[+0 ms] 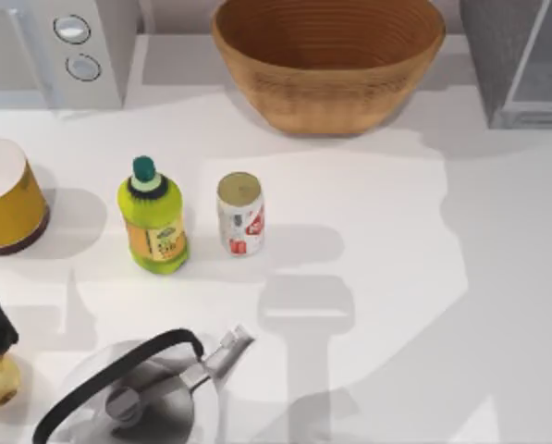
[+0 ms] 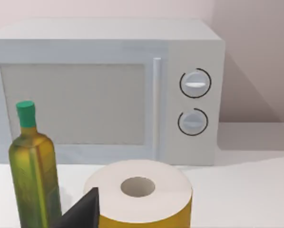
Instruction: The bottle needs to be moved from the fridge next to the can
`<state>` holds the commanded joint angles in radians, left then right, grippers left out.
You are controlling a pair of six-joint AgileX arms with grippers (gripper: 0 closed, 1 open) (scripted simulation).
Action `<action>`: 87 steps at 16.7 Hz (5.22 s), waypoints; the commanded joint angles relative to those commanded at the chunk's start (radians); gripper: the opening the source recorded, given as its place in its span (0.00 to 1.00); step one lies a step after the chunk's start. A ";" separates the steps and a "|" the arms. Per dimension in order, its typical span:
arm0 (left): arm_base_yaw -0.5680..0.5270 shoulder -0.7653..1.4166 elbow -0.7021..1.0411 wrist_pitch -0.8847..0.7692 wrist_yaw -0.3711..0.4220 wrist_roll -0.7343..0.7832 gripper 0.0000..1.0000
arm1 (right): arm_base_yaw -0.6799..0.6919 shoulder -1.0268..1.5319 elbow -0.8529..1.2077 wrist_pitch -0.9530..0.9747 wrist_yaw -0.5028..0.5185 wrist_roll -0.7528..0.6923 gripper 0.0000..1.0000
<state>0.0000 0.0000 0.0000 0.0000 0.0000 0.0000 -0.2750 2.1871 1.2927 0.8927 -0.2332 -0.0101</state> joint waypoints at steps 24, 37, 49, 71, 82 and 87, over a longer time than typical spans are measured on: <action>0.000 0.000 0.000 0.000 0.000 0.000 1.00 | 0.218 -0.213 -0.557 0.347 0.202 0.011 0.00; 0.000 0.000 0.000 0.000 0.000 0.000 1.00 | 1.011 -0.058 -0.608 0.552 0.988 -0.001 0.00; 0.000 0.000 0.000 0.000 0.000 0.000 1.00 | 1.011 -0.058 -0.608 0.552 0.988 -0.001 0.23; 0.000 0.000 0.000 0.000 0.000 0.000 1.00 | 1.036 -0.071 -0.642 0.573 1.015 -0.001 1.00; 0.000 0.000 0.000 0.000 0.000 0.000 1.00 | 1.065 -0.149 -0.702 0.576 1.022 -0.002 1.00; 0.000 0.000 0.000 0.000 0.000 0.000 1.00 | 0.971 -0.458 -0.751 0.409 0.883 -0.005 1.00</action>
<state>0.0000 0.0000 0.0000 0.0000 0.0000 0.0000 0.6958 1.7291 0.5413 1.3019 0.6500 -0.0148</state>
